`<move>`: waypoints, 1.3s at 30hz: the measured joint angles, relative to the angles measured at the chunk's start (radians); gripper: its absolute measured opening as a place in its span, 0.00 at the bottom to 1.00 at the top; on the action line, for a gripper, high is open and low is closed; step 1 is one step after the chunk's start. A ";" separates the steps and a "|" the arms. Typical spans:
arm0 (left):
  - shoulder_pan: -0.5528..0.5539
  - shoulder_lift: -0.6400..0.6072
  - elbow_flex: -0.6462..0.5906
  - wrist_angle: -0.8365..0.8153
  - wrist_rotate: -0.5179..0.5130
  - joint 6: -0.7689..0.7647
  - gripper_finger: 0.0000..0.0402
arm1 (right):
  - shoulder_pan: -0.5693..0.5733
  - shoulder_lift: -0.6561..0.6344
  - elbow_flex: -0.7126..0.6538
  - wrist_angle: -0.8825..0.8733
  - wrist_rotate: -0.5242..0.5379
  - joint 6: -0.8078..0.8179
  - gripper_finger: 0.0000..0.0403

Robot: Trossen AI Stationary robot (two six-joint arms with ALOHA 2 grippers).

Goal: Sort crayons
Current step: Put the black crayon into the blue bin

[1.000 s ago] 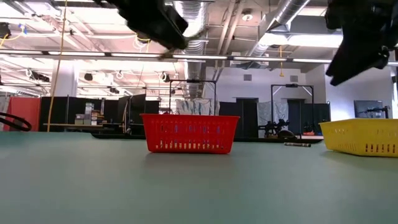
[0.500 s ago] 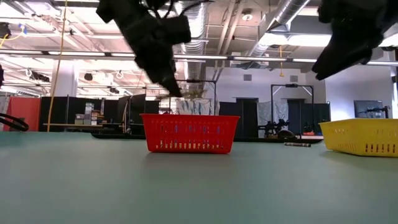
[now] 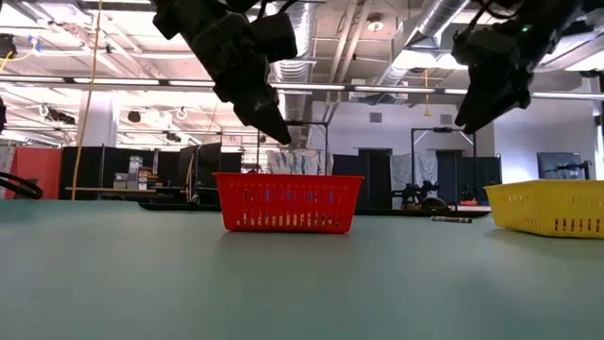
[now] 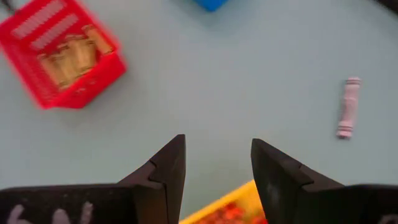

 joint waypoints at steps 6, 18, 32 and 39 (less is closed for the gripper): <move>0.044 -0.085 0.000 -0.050 -0.100 -0.019 0.46 | -0.227 0.000 0.004 -0.030 -0.052 -0.144 0.44; 0.079 -0.396 -0.197 0.079 -0.228 -0.103 0.43 | -0.663 0.366 0.007 0.062 -0.218 -0.509 0.44; 0.201 -0.670 -0.595 0.580 -0.244 -0.024 0.43 | -0.796 0.648 0.084 0.172 -0.282 -0.627 0.44; 0.236 -0.680 -0.594 0.582 -0.157 0.030 0.43 | -0.767 0.734 0.093 0.168 -0.276 -0.628 0.30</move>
